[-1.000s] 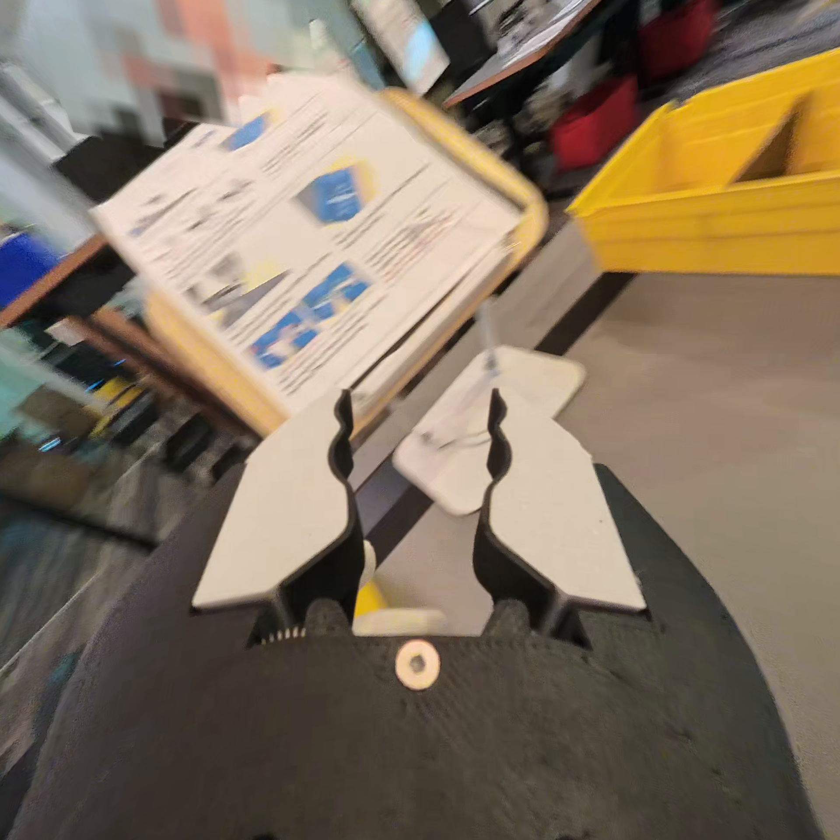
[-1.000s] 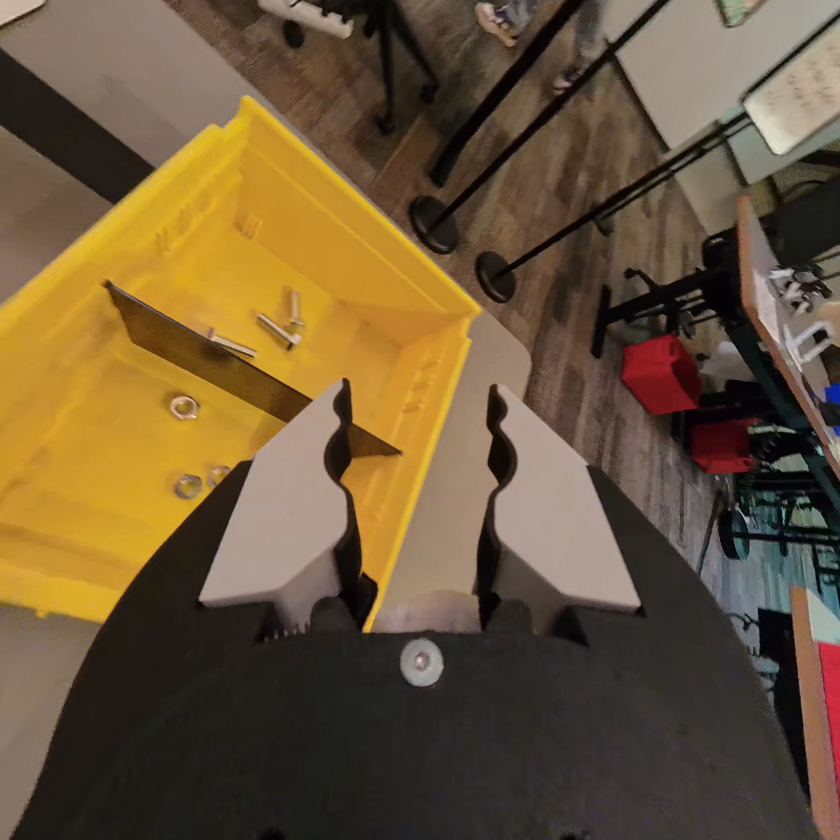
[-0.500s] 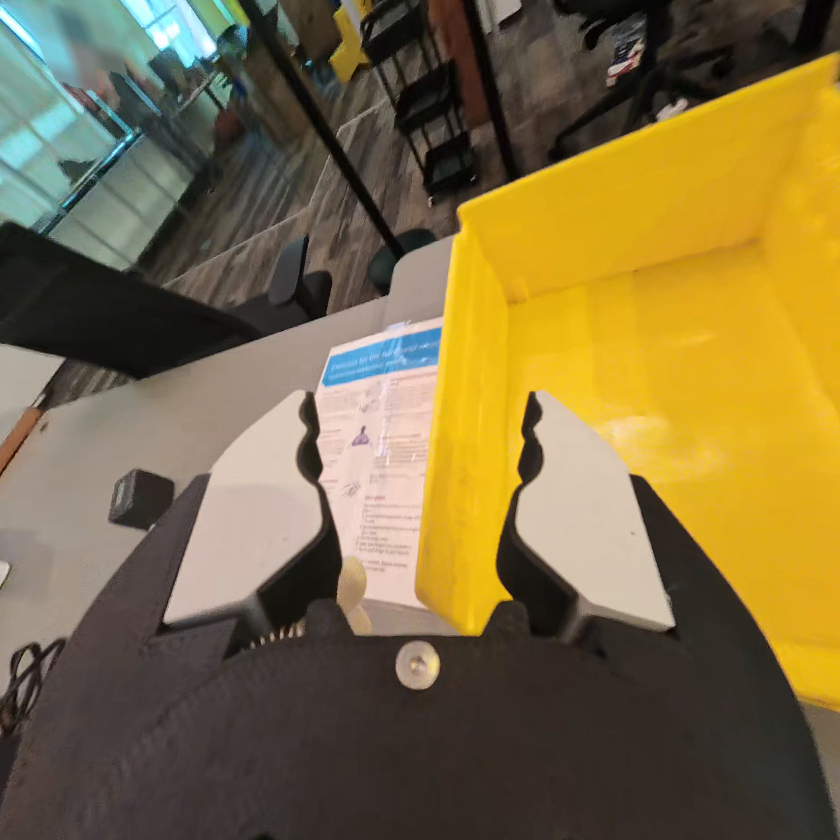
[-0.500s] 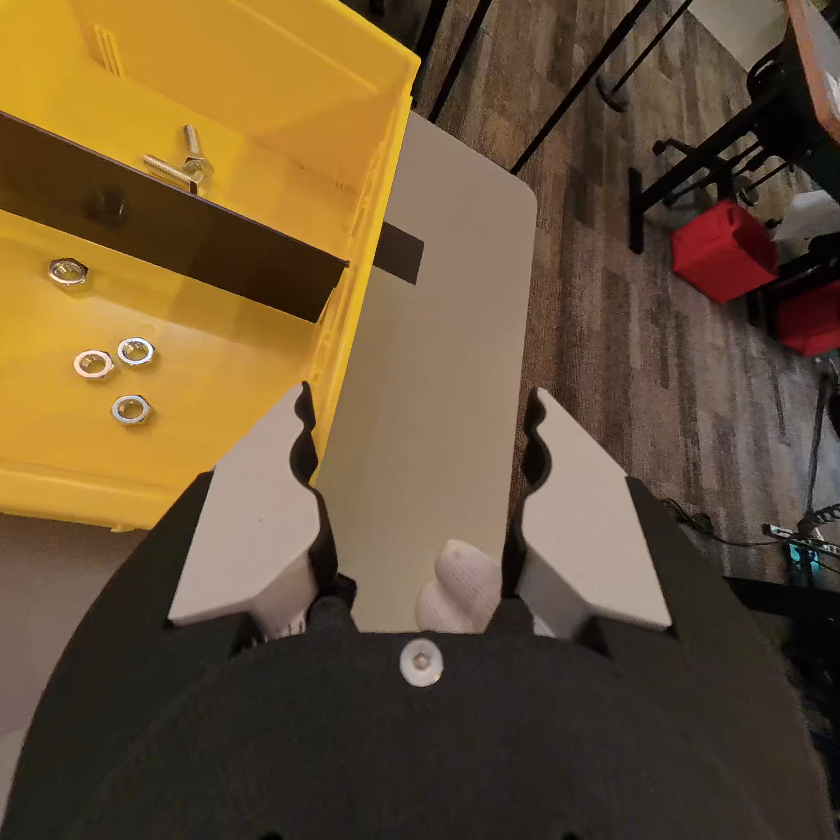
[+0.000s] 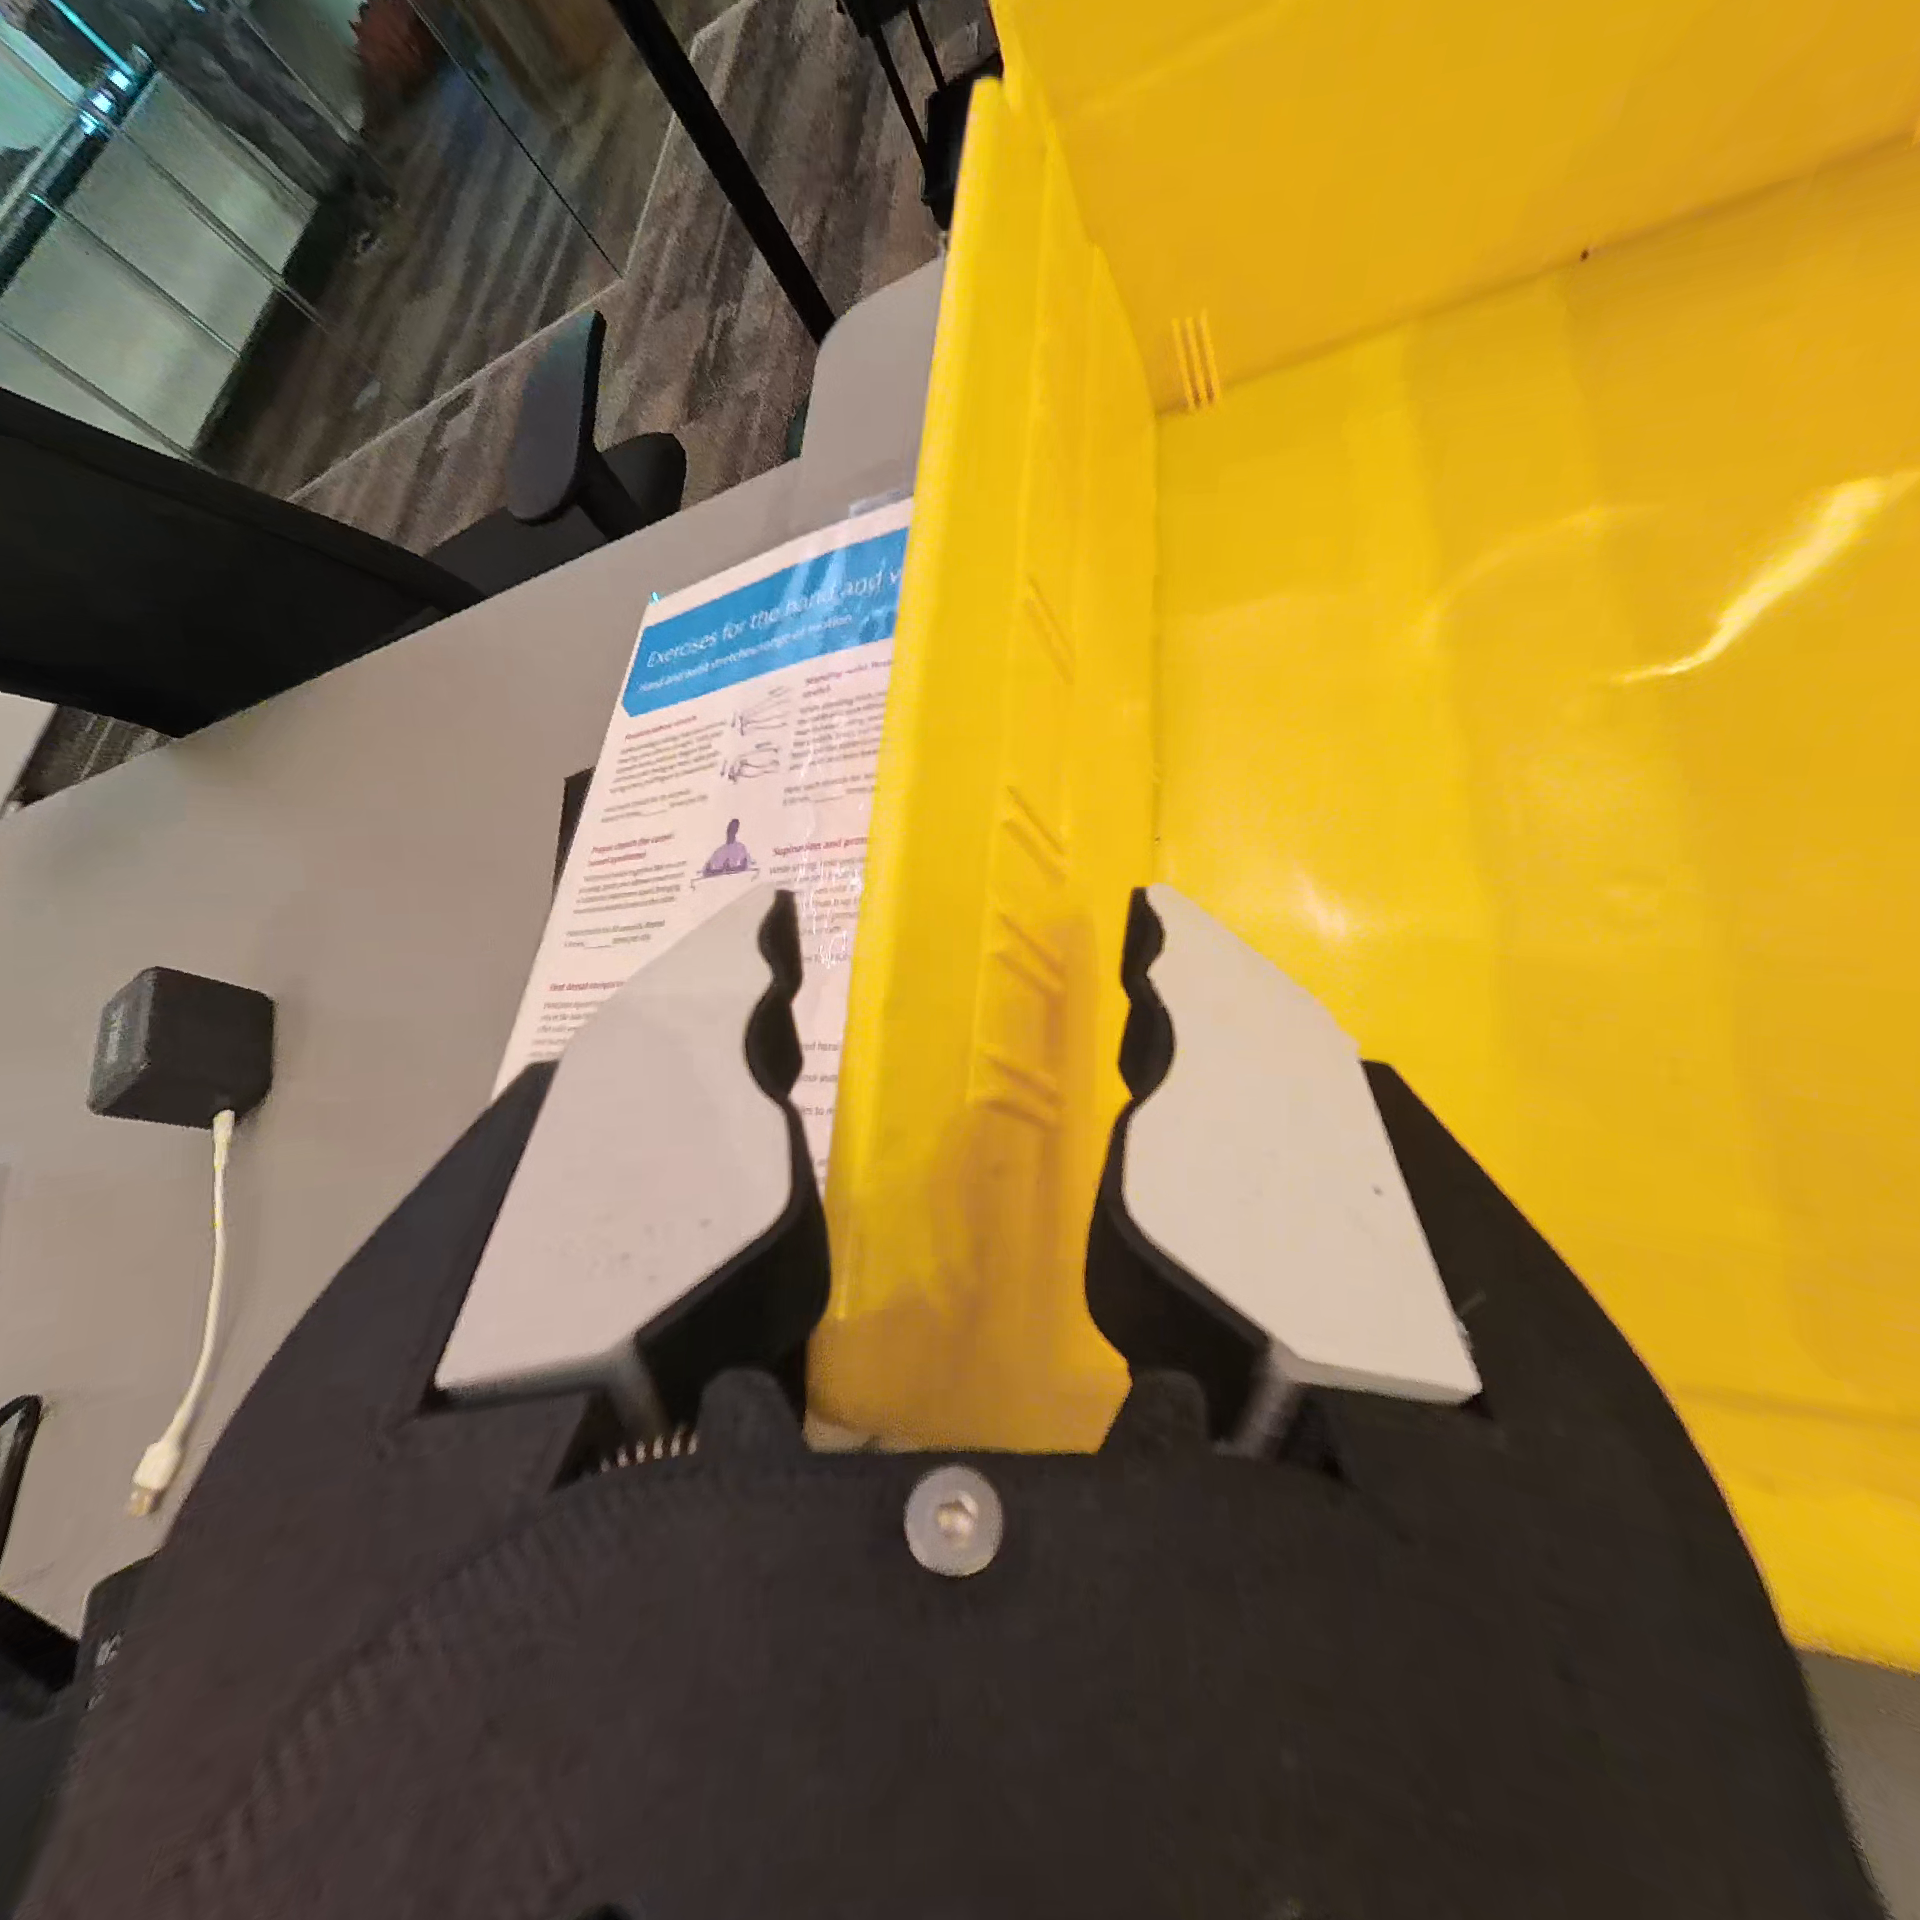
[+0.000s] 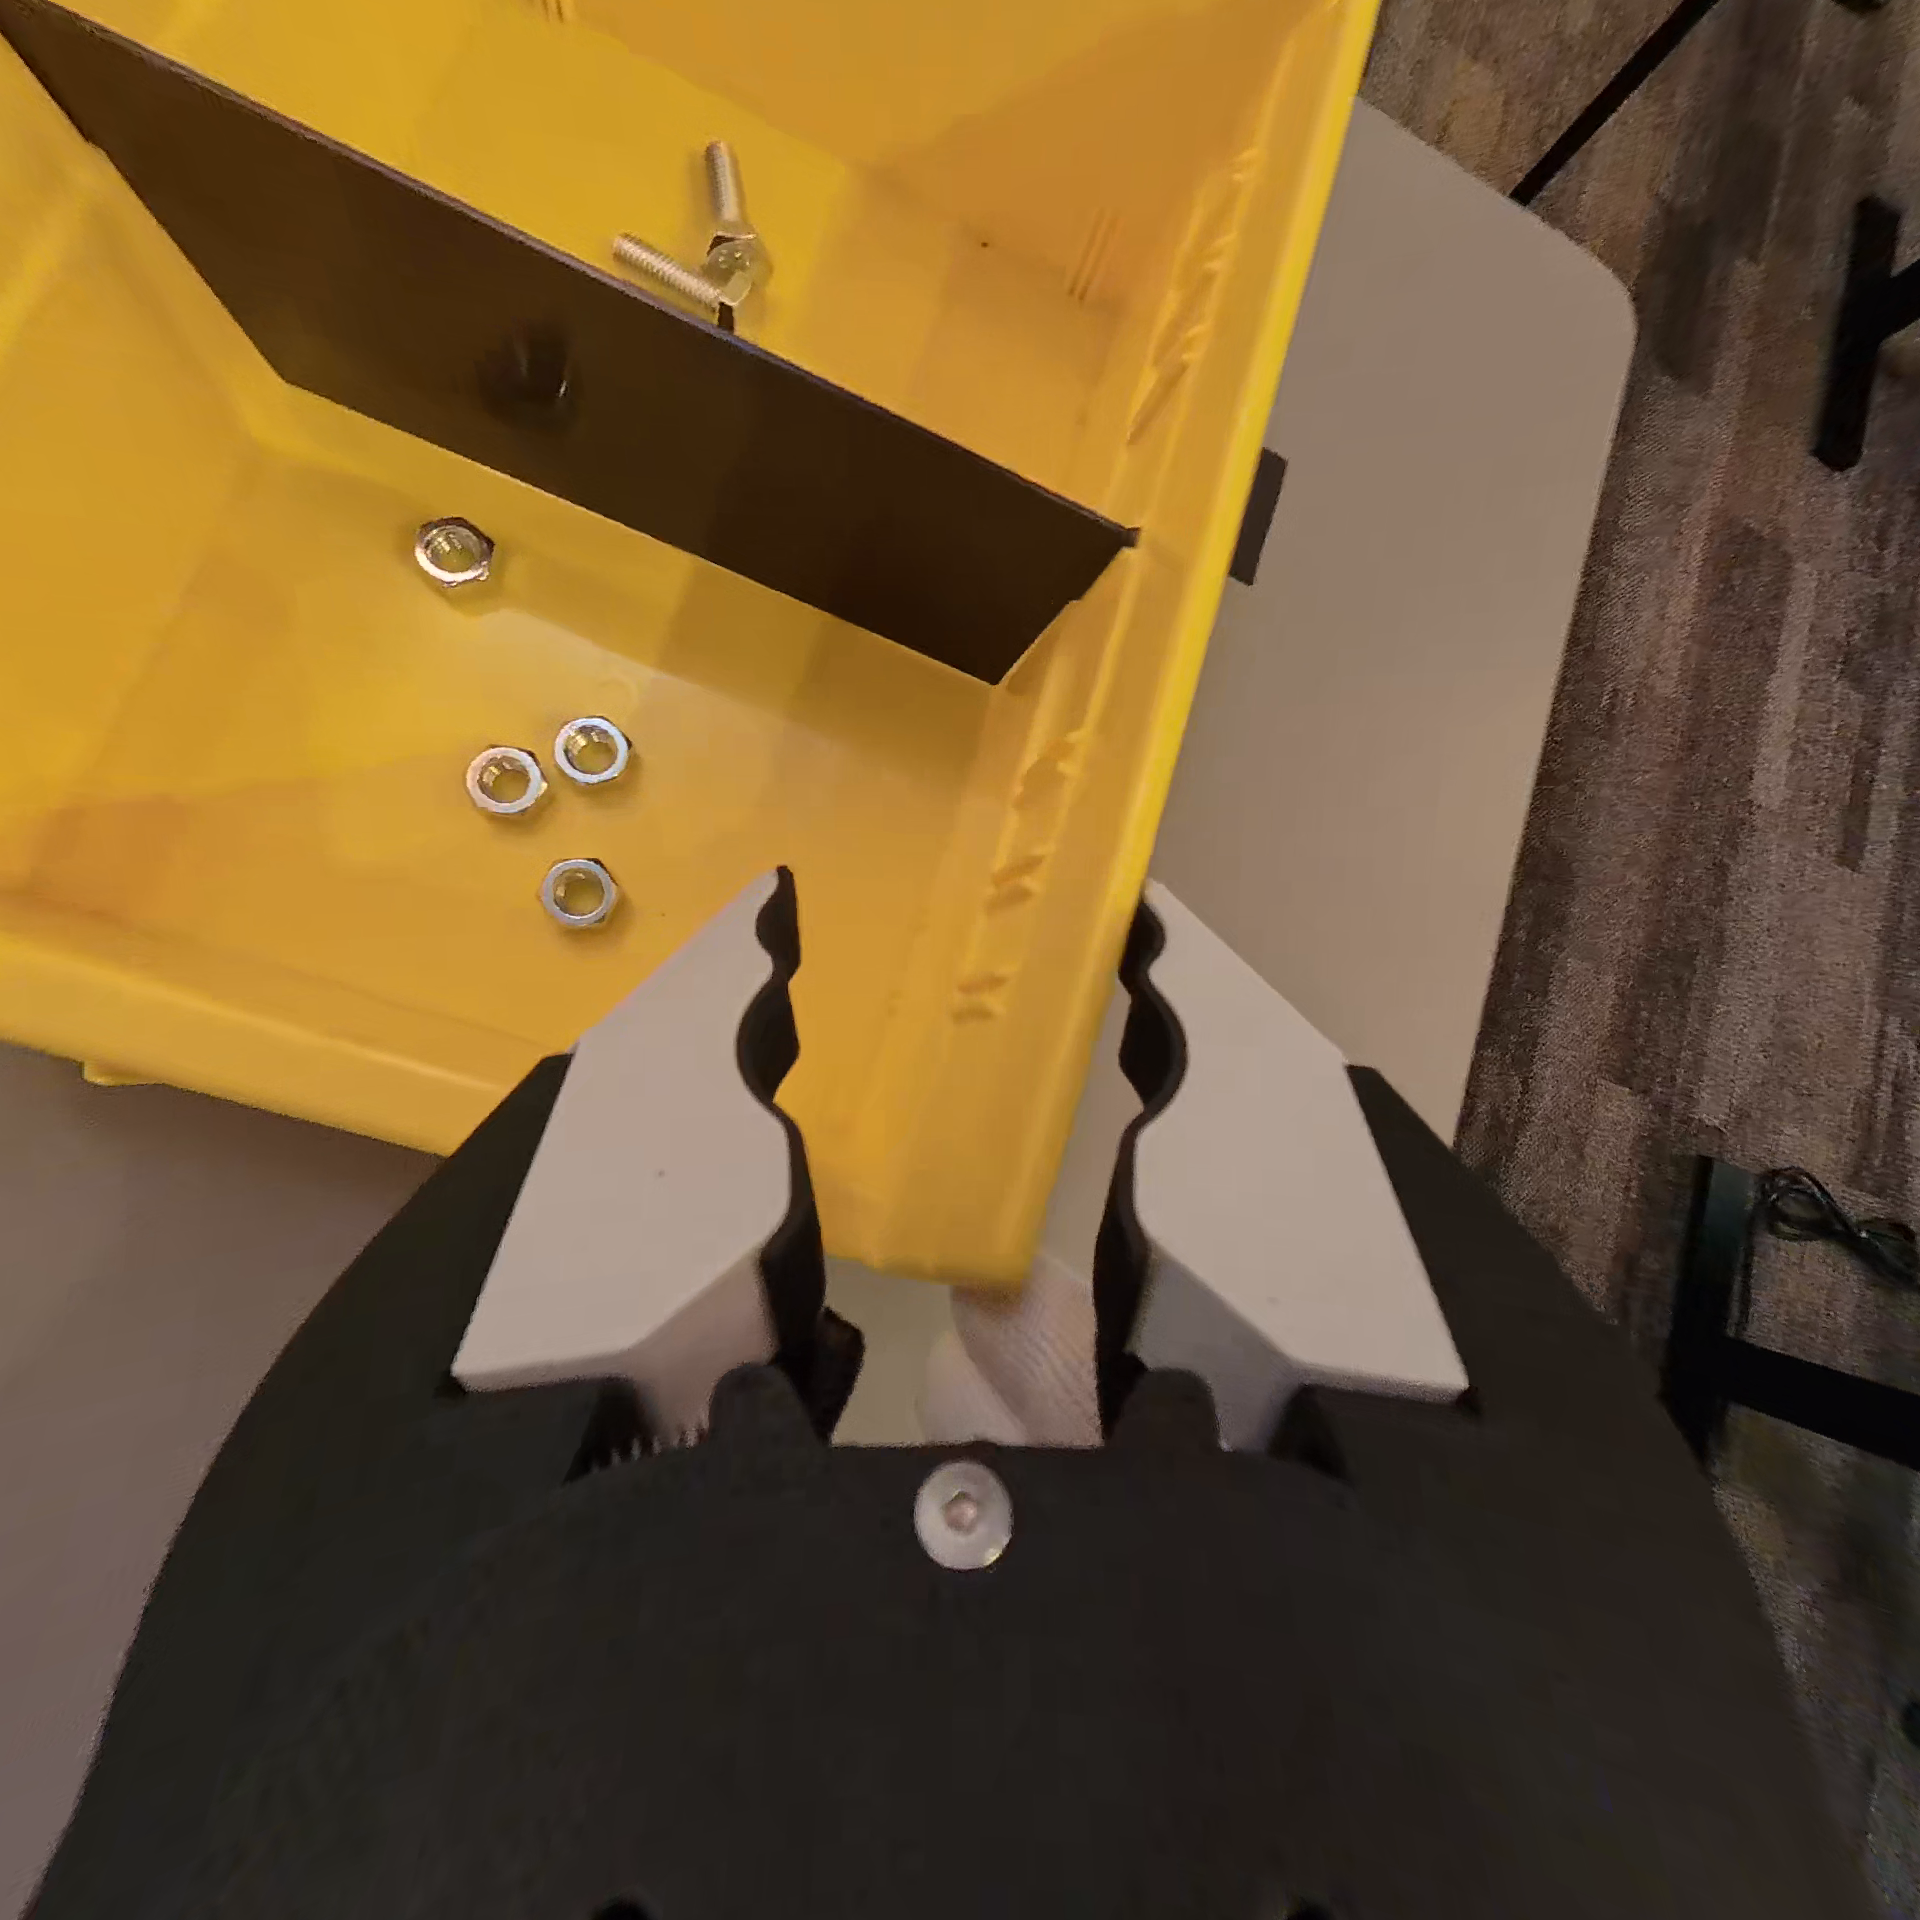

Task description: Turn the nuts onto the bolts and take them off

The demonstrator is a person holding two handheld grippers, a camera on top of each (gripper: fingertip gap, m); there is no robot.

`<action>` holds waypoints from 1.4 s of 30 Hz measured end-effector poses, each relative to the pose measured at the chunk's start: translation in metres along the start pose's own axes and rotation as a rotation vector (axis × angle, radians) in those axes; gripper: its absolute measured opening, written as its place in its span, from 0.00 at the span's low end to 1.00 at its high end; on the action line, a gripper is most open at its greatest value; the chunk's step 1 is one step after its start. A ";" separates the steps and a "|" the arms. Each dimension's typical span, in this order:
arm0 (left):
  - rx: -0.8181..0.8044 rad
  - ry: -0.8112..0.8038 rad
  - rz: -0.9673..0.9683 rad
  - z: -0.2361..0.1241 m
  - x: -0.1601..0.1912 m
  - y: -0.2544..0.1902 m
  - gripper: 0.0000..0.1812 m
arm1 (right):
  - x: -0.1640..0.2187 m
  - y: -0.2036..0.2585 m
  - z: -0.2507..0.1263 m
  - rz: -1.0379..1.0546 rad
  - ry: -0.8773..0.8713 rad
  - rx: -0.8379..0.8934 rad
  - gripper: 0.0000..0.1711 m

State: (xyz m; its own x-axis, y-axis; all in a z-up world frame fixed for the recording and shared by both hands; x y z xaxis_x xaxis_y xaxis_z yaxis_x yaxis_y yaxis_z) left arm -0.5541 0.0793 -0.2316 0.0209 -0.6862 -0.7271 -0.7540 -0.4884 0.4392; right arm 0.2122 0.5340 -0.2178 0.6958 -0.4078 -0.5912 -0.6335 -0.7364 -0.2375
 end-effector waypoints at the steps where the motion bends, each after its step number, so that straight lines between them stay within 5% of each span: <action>1: -0.014 -0.004 0.009 0.001 0.001 0.000 0.31 | 0.001 0.002 0.003 -0.001 0.012 0.003 0.35; 4: 0.001 -0.019 -0.009 0.003 0.002 0.002 0.23 | 0.001 -0.002 0.008 -0.010 0.027 0.054 0.30; 16: 0.046 -0.036 -0.007 0.006 0.001 0.003 0.19 | 0.012 -0.005 0.019 0.044 0.025 0.081 0.09; 26: 0.309 -0.200 -0.261 0.005 -0.003 -0.004 0.04 | 0.020 0.009 0.007 0.145 -0.061 0.010 0.03; 42: 0.247 -0.415 -0.277 -0.082 -0.015 0.008 0.04 | 0.022 0.148 -0.039 0.079 -0.086 -0.067 0.04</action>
State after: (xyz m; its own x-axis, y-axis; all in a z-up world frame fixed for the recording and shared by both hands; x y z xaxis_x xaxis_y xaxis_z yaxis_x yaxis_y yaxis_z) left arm -0.5066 0.0418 -0.1736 0.0174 -0.2561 -0.9665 -0.8896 -0.4453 0.1020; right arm 0.1467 0.3954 -0.2360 0.6112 -0.4201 -0.6708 -0.6590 -0.7394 -0.1374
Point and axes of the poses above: each gripper's, where its closed fingertips meet, z out along the fingers, x out of its underside, y = z × x across the jaws, the point moved 6 cm from there along -z, back along the fingers, and after that the axes turned 1 degree about y, right-handed, at the moved point
